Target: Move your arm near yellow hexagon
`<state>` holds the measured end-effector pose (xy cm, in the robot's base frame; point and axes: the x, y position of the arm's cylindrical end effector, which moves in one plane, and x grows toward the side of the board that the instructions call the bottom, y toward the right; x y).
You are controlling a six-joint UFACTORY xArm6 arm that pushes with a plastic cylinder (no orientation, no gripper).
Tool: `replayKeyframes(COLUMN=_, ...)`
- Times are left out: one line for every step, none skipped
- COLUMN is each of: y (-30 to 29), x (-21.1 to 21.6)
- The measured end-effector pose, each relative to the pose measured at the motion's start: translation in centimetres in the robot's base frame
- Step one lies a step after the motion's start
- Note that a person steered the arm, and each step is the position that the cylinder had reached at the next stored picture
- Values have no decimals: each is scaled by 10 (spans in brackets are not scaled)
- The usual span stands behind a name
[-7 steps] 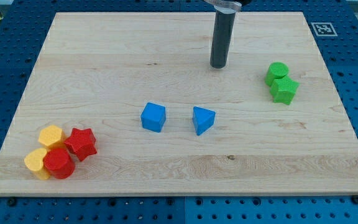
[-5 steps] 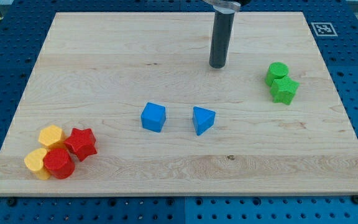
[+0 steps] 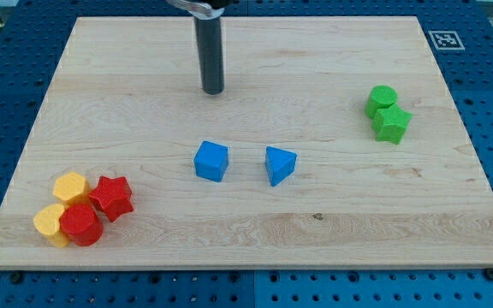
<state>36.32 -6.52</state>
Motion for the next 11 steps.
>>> replayKeyframes(y=-27, x=0)
replayKeyframes(y=-30, x=0)
replayKeyframes(y=-30, x=1)
replayKeyframes(y=-54, x=14)
replayKeyframes(y=-68, x=26)
replayKeyframes(y=-74, x=34)
replayKeyframes(y=-90, x=48)
replayKeyframes(y=-100, x=69)
replayKeyframes(y=-125, x=89)
replayKeyframes(y=-151, x=98)
replayKeyframes(y=-167, x=114)
